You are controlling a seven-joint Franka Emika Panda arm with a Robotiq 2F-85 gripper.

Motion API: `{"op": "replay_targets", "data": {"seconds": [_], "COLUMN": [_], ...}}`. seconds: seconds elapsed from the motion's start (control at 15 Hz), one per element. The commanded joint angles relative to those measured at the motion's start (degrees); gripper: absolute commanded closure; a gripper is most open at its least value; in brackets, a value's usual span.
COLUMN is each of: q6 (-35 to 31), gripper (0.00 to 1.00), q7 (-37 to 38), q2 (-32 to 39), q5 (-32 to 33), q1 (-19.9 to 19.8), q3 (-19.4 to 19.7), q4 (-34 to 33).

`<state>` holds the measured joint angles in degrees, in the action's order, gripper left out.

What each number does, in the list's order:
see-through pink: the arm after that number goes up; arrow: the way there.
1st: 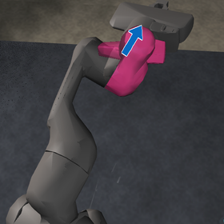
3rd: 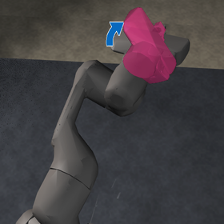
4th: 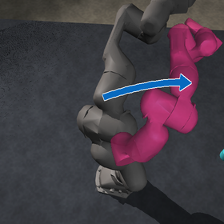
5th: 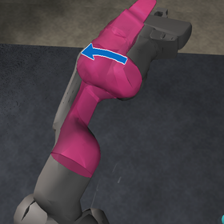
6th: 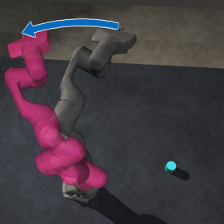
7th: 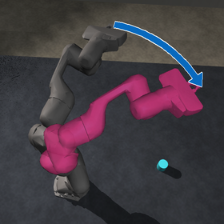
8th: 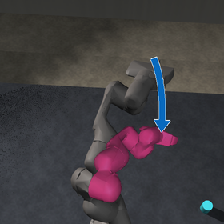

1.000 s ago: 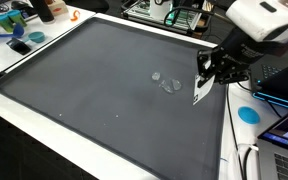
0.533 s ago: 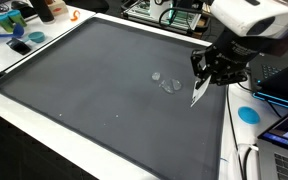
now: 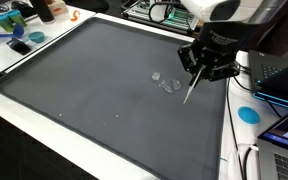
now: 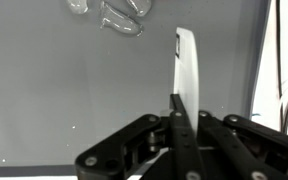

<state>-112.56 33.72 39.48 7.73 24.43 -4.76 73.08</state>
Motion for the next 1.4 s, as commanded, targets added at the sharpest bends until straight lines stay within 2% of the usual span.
{"op": "replay_targets", "data": {"seconds": [0.0,0.47,0.93,1.33], "q6": [-3.8,-12.5,-19.6,-24.3], "gripper": [0.99,0.99,0.99,0.99], "q7": [-1.3,-8.9,-23.9,-33.6], "q2": [-4.1,-9.5,-15.3,-20.3], "q5": [-4.5,-13.8,-25.2,-30.1], "q1": [-3.7,-10.1,-17.0,-20.6], "q3": [-1.1,-1.6,-3.7,-4.0], "q4": [6.6,17.9,30.5,39.2]}}
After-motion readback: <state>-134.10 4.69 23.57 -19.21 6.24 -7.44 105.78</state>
